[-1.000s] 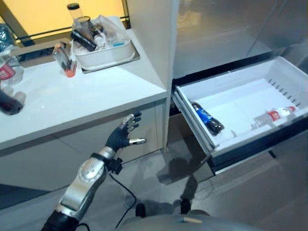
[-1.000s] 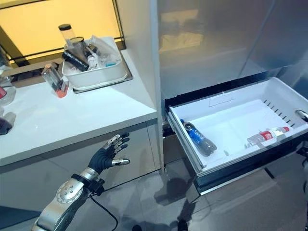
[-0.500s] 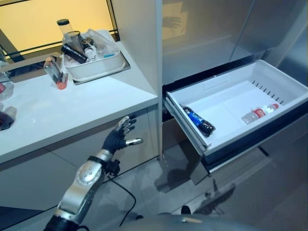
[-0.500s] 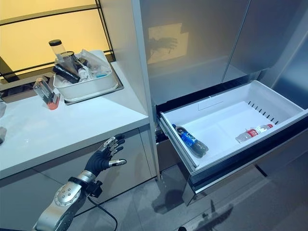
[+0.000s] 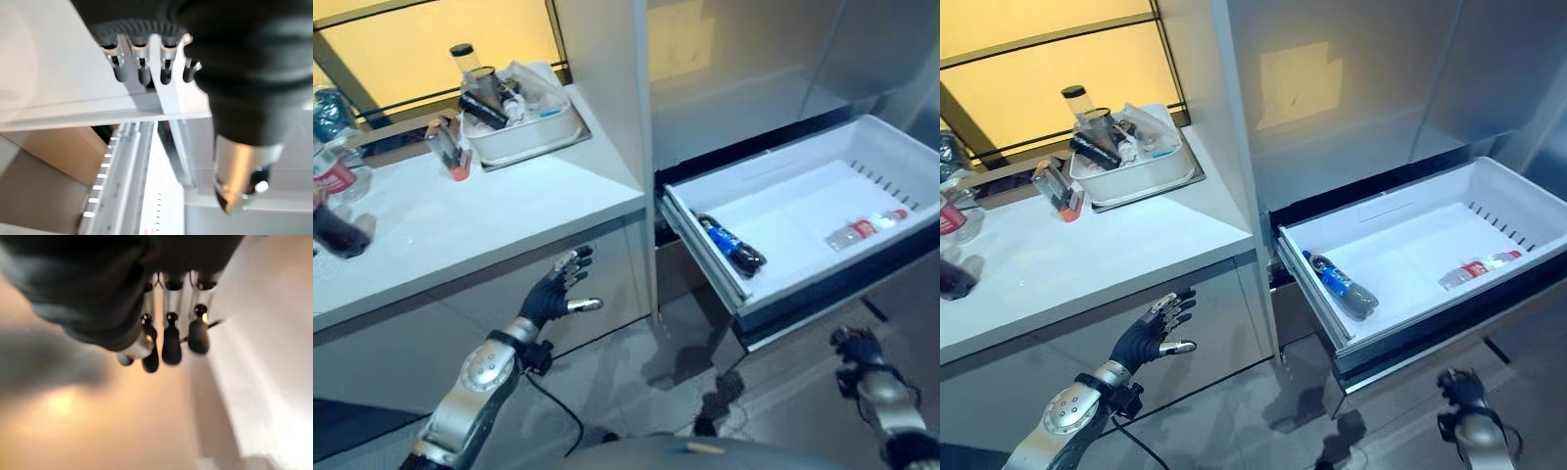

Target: Take the drinks into the refrigerator

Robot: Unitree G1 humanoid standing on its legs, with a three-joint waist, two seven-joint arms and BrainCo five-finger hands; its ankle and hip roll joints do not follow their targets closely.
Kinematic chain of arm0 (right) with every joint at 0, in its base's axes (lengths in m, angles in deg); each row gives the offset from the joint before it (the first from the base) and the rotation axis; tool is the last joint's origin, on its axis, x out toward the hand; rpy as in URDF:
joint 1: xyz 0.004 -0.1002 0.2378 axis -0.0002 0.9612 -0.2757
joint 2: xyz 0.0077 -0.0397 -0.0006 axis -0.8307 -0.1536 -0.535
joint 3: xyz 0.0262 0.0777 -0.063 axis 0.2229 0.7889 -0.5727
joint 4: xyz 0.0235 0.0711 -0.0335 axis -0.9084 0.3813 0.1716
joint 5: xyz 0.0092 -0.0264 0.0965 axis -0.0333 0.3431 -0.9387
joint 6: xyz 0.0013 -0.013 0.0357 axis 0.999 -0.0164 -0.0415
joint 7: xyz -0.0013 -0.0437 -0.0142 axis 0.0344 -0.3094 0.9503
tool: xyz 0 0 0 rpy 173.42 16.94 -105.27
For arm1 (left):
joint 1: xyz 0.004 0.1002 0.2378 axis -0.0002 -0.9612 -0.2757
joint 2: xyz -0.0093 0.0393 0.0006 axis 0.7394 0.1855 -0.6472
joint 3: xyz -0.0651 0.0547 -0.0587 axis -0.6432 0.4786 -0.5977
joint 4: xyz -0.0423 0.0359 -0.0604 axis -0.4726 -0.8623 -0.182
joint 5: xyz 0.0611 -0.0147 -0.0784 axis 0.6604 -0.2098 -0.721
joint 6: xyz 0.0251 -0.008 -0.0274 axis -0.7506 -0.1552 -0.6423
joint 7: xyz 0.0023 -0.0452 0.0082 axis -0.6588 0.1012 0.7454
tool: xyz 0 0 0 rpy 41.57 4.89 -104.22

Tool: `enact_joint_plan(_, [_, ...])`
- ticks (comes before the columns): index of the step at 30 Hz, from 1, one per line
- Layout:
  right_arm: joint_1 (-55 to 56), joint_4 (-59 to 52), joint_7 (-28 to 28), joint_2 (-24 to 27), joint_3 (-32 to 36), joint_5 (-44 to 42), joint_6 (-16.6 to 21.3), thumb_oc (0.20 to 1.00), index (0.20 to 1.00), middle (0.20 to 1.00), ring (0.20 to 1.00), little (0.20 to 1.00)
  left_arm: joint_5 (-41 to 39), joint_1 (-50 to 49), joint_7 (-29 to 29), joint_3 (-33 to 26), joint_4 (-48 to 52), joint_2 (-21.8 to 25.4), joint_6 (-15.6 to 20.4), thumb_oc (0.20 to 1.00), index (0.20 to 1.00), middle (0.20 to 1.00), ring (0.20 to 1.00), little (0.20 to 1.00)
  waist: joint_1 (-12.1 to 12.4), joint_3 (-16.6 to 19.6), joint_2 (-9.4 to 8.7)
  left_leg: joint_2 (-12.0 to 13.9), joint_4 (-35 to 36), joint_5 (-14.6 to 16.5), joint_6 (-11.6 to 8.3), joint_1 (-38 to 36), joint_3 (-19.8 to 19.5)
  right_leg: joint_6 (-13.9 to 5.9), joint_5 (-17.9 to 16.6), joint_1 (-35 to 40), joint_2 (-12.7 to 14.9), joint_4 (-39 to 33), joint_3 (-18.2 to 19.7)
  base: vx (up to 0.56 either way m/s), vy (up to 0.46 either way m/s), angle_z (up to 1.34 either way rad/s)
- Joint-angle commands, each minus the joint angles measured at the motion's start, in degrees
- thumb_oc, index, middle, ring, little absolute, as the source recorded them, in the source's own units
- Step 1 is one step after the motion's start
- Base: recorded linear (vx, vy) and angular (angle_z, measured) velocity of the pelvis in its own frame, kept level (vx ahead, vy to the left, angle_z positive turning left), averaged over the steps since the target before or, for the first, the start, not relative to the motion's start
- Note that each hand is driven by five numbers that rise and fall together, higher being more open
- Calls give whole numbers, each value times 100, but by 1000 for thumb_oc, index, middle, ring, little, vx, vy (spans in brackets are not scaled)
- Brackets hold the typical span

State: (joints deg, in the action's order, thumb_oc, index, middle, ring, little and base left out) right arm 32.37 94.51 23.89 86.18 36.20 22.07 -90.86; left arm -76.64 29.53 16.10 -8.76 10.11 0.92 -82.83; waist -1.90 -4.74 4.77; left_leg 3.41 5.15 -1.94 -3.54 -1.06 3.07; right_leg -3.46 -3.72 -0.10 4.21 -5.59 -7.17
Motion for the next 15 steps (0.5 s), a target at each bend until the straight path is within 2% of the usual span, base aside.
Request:
enact_joint_plan(1, [-1926, -186, -179, 374, -693, 359, 372, 200, 200, 200, 200, 200, -65, 507, -9, 131, 446, 305, 412, 1000, 1000, 1000, 1000, 1000, 214, -290, -328, -310, -15, 473, 318, -9, -159, -360, 392, 62, 154, 59, -75, -53, -2, 16])
enact_joint_plan(10, [-4975, 97, -214, 797, -2489, 555, 328, 200, 200, 200, 200, 200, 74, 963, 212, 870, -78, 240, 498, 1000, 1000, 1000, 1000, 1000, 512, -822, -333, -401, -15, 151, 290, 566, -280, -347, 155, -462, 202, 59, -226, -98, -2, 5])
enact_joint_plan(15, [-6497, 378, -167, 500, -3345, 684, 294, 200, 200, 200, 200, 200, 181, 1351, 456, 1107, -471, 70, 537, 1000, 1000, 1000, 1000, 1000, 591, -1094, -359, -415, -15, -6, 272, 872, -282, -332, 10, -783, 194, 59, -242, -76, 6, 0])
